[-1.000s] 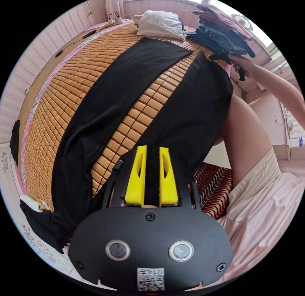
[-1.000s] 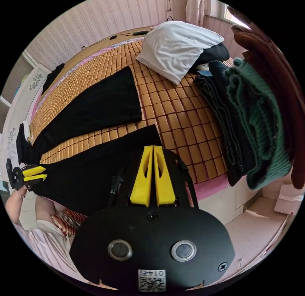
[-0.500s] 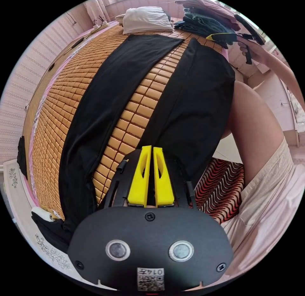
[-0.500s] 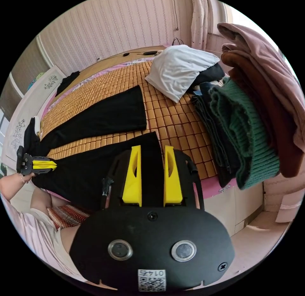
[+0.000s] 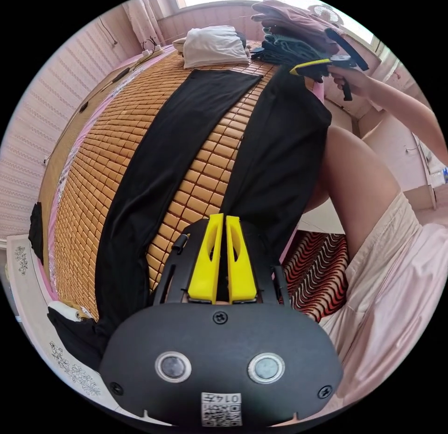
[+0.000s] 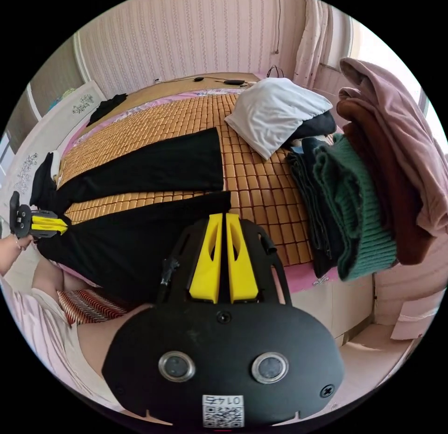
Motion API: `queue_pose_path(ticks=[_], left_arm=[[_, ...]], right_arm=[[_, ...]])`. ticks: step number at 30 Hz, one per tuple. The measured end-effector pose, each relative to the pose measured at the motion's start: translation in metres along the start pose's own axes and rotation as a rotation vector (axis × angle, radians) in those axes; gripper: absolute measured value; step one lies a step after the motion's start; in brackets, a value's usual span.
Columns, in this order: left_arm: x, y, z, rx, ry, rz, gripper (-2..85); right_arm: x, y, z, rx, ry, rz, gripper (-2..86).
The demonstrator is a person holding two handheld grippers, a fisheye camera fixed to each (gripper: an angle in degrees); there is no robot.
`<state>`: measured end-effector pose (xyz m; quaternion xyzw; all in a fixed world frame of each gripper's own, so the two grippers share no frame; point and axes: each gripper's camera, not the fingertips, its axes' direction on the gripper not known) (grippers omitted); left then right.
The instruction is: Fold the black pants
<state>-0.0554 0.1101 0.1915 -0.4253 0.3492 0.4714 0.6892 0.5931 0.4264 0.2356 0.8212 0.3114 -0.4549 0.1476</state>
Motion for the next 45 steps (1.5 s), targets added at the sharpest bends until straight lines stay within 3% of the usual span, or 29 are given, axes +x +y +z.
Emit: queue_pose_path(ticks=[6, 11, 16, 20, 24, 31, 35, 40, 45], left_arm=[[0.009, 0.021, -0.026, 0.073, -0.004, 0.042, -0.4], [0.008, 0.045, -0.056, 0.165, 0.071, 0.062, -0.5], [0.006, 0.049, -0.054, 0.176, 0.135, 0.046, -0.5], [0.015, 0.051, -0.054, 0.144, 0.04, 0.069, -0.5], [0.02, 0.053, -0.04, 0.084, 0.064, 0.079, 0.2], [0.057, 0.053, -0.051, 0.144, 0.099, 0.218, 7.2], [0.074, 0.046, -0.049, 0.134, 0.018, 0.22, 5.9], [0.086, 0.052, -0.054, 0.189, 0.171, 0.236, -0.2], [0.094, 0.074, -0.059, 0.187, 0.143, 0.243, -0.8]], right_arm=[[0.0, 0.057, -0.099, 0.15, -0.083, 0.02, -0.5], [0.011, 0.097, -0.192, 0.242, -0.271, 0.053, -0.4], [0.012, 0.11, -0.169, 0.035, -0.21, 0.088, -0.1], [0.01, 0.124, -0.176, 0.119, -0.29, 0.13, 0.1], [0.004, 0.129, -0.189, 0.145, -0.325, 0.116, 0.2], [-0.015, 0.138, -0.232, 0.215, -0.332, 0.05, 0.3], [-0.029, 0.144, -0.249, 0.232, -0.356, 0.003, 0.2], [-0.033, 0.155, -0.262, 0.263, -0.369, 0.021, 0.2], [-0.036, 0.167, -0.269, 0.27, -0.366, 0.033, 0.2]])
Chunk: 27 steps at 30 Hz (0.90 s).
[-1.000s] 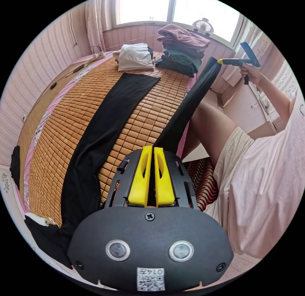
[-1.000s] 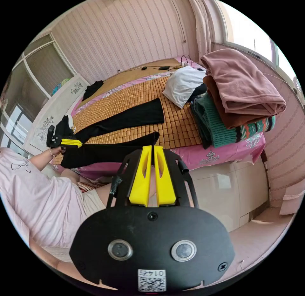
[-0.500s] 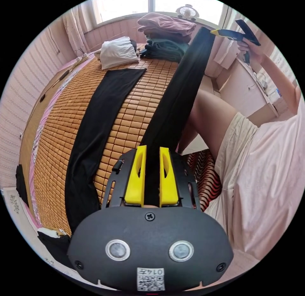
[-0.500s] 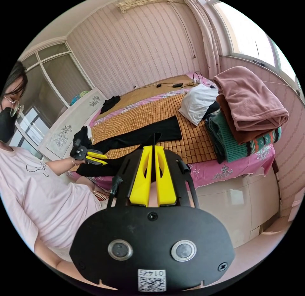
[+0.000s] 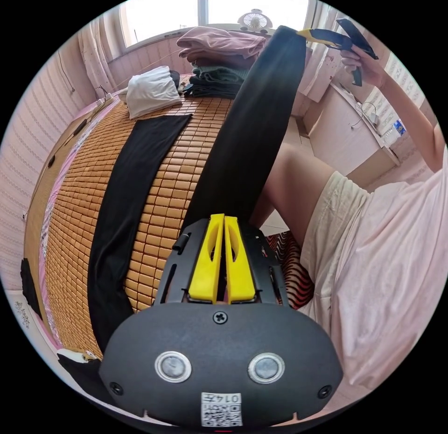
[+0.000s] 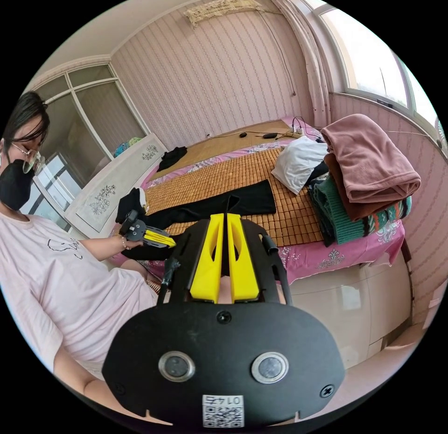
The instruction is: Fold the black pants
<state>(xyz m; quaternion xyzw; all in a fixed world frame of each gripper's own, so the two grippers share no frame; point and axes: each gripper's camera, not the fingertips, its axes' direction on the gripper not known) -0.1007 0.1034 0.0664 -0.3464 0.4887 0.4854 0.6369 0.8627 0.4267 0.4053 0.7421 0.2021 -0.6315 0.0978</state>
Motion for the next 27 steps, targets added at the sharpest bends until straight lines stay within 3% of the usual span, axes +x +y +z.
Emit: queue_pose_path(ticks=[6, 11, 14, 17, 27], left_arm=[[0.02, 0.012, -0.038, 0.102, -0.007, -0.014, 2.1], [0.055, -0.016, -0.114, 0.39, 0.011, 0.062, 7.0], [0.073, -0.018, -0.147, 0.506, -0.078, 0.103, 7.3], [0.085, -0.012, -0.149, 0.486, -0.185, 0.131, 7.0], [0.1, 0.014, -0.154, 0.481, -0.14, 0.129, -0.7]], right_arm=[[-0.022, 0.004, 0.002, 0.001, -0.107, -0.012, 0.5], [-0.089, -0.01, 0.035, -0.051, -0.139, -0.207, 0.5], [-0.116, -0.012, 0.046, -0.043, -0.178, -0.278, 0.6], [-0.129, -0.012, 0.049, -0.018, -0.214, -0.306, 0.6], [-0.138, -0.011, 0.055, -0.013, -0.305, -0.35, 0.5]])
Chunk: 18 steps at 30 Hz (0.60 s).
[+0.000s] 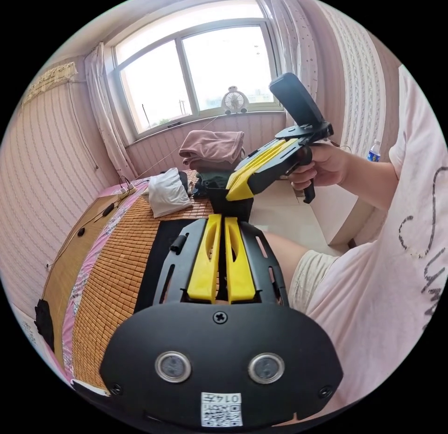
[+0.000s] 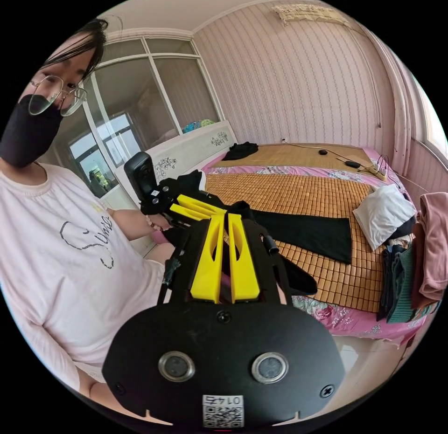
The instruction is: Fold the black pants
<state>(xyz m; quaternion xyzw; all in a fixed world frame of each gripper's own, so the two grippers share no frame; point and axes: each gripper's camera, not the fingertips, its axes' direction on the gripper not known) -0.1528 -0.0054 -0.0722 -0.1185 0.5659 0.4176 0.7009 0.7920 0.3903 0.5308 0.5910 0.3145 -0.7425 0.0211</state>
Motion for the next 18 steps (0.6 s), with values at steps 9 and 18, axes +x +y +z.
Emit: queue_pose_path(ticks=[9, 18], left_arm=[[0.008, 0.029, -0.041, 0.074, 0.015, 0.024, -1.0], [0.02, 0.03, -0.055, 0.057, 0.03, 0.075, -1.0]], right_arm=[[0.03, 0.015, -0.023, 0.134, -0.084, 0.01, 1.3], [0.047, -0.011, 0.019, -0.097, 0.001, -0.247, 16.0]])
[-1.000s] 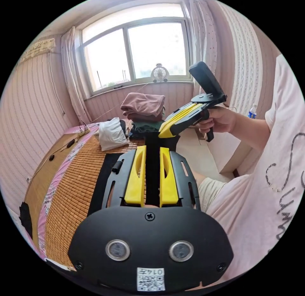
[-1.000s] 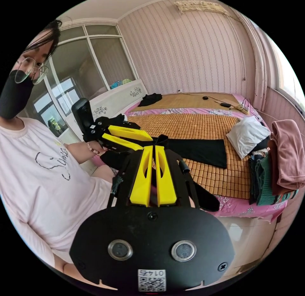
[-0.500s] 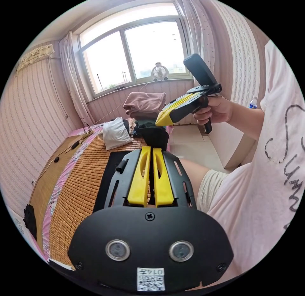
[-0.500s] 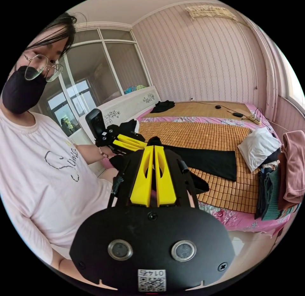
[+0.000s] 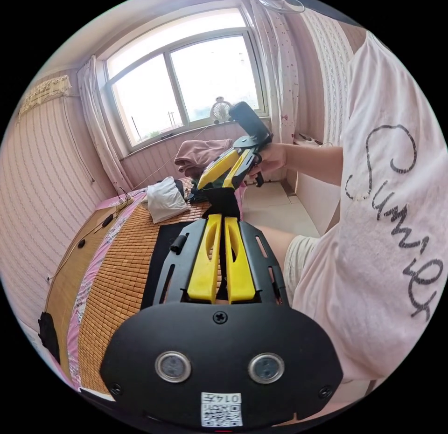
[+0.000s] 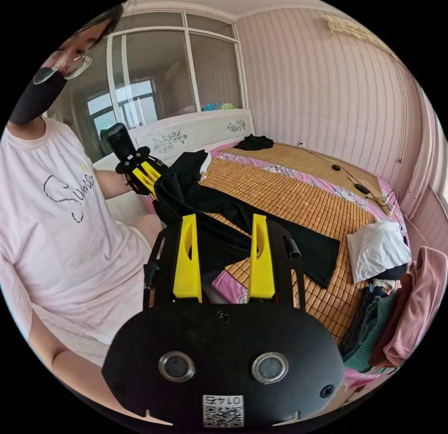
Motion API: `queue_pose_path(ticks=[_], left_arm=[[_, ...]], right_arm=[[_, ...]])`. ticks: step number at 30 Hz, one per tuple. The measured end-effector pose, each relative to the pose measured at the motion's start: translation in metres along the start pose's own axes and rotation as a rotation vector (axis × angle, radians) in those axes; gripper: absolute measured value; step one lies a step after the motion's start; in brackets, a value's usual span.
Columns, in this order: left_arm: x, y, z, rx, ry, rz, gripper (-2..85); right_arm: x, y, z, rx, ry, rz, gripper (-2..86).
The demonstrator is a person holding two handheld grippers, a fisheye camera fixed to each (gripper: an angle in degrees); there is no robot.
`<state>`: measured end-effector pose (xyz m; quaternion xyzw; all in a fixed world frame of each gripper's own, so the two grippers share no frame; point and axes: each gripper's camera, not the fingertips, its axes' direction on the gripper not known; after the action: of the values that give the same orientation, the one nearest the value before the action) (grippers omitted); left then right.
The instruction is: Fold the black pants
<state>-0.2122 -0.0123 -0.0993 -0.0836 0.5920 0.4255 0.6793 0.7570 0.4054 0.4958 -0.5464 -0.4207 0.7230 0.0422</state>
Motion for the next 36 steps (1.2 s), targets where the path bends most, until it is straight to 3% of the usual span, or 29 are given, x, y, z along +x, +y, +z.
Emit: queue_pose_path(ticks=[4, 11, 16, 19, 36], left_arm=[[0.002, -0.004, -0.001, -0.004, -0.002, 0.012, -1.0], [-0.004, -0.009, 0.003, -0.016, -0.035, -0.016, -1.0], [-0.026, -0.013, 0.017, -0.089, -0.12, -0.125, -1.0], [-0.033, -0.021, 0.025, -0.086, -0.077, -0.116, -1.0], [-0.039, -0.061, 0.07, -0.105, 0.065, 0.02, -0.6]], right_arm=[[0.04, 0.002, 0.018, -0.121, 0.041, -0.015, 14.9], [0.089, 0.023, 0.052, -0.291, -0.298, 0.105, 1.8], [0.105, 0.055, 0.005, -0.119, -0.195, 0.271, 0.7], [0.111, 0.078, -0.03, 0.016, -0.196, 0.358, 0.4], [0.143, 0.113, -0.092, 0.031, -0.063, 0.47, 0.3]])
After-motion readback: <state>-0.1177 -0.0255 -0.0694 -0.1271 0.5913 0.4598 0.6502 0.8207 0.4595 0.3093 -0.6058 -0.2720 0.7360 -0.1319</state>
